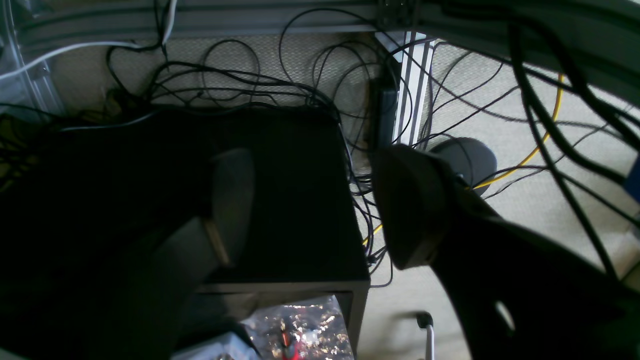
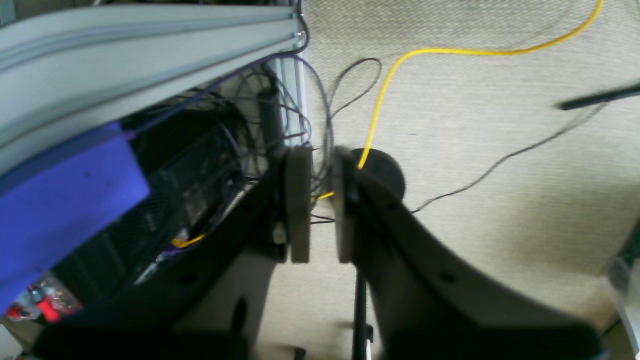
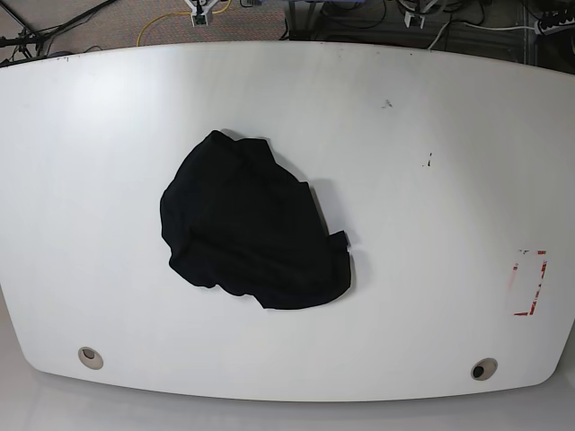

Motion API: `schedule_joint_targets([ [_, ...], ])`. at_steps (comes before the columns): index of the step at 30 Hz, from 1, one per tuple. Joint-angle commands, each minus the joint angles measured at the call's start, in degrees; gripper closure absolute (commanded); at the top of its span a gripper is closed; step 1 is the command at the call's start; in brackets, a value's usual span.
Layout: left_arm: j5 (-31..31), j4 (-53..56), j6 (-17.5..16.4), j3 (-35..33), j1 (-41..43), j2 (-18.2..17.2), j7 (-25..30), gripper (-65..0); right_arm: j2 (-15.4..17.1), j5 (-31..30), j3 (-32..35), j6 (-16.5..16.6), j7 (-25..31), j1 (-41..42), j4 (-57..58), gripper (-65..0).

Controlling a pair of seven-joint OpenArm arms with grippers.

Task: Fold the T-shirt properly

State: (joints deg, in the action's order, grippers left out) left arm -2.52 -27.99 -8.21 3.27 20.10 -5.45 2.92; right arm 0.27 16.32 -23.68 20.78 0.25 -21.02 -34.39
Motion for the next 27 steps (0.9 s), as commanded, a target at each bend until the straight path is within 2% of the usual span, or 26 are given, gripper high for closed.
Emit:
schedule_joint_targets([
  [1, 0.1, -1.8, -0.3, 0.1, 1.2, -0.7, -0.2, -37.0, 0.0, 0.0, -0.2, 0.2, 0.3, -1.2, -1.3, -7.2],
  [27, 0.4, -17.2, -1.9, 0.8, 10.4, -0.8, -0.5, -37.2, -1.1, 0.2, -0.1, 0.5, 0.1, -7.1, -10.1, -7.1],
])
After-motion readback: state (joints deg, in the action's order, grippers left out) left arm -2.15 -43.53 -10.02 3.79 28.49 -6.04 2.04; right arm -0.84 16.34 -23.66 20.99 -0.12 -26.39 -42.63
